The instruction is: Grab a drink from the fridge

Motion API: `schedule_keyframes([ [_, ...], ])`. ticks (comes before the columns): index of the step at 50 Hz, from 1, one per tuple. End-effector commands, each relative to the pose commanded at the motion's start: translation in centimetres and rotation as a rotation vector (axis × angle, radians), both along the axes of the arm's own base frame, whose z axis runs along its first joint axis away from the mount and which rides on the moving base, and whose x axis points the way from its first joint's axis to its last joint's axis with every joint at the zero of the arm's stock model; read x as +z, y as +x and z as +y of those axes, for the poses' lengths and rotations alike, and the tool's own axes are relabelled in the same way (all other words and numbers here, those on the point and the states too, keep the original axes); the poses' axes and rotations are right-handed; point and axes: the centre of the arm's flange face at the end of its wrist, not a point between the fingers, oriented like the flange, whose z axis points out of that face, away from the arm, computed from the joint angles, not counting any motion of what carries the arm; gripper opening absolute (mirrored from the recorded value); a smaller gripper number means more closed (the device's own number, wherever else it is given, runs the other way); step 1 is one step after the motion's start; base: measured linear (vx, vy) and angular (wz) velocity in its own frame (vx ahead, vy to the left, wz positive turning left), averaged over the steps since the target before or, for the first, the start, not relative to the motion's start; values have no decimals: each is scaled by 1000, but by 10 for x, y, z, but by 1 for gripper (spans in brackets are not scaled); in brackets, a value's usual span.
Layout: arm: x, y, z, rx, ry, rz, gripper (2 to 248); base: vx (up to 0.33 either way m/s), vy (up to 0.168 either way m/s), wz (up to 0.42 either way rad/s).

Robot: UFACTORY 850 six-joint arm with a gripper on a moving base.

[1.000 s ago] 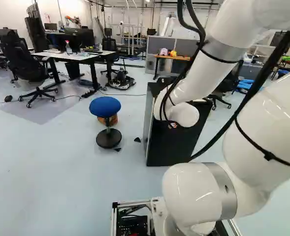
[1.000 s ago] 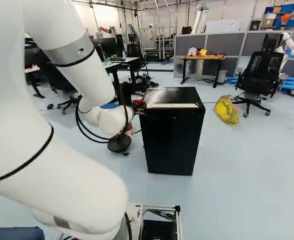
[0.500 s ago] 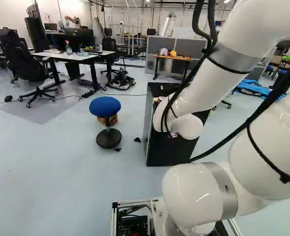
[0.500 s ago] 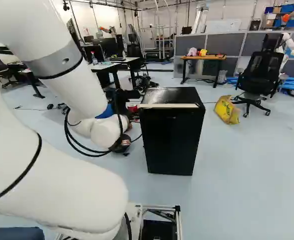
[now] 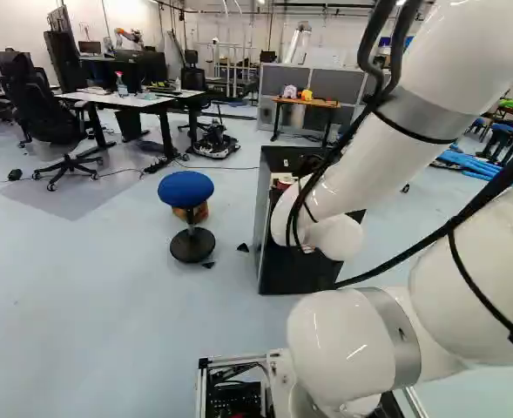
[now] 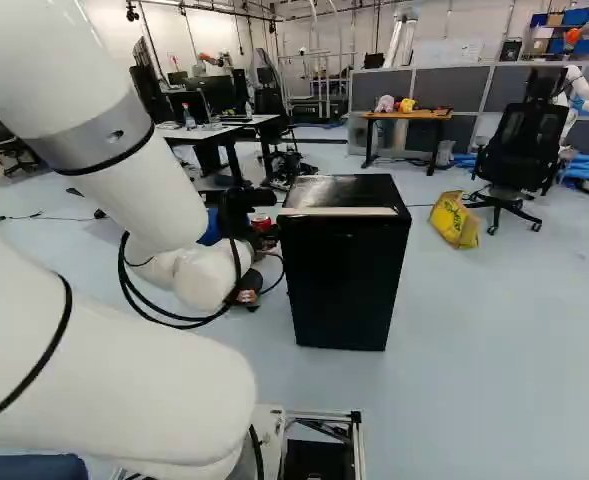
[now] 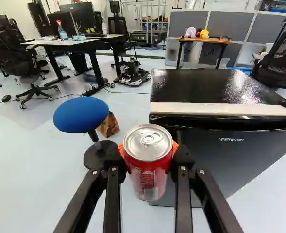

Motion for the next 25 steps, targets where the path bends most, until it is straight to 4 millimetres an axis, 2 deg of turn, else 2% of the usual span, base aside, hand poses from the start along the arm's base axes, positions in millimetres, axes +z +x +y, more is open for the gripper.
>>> schedule_keyframes([
  [25, 0, 0, 0, 0, 0, 0, 100, 0, 0, 0],
])
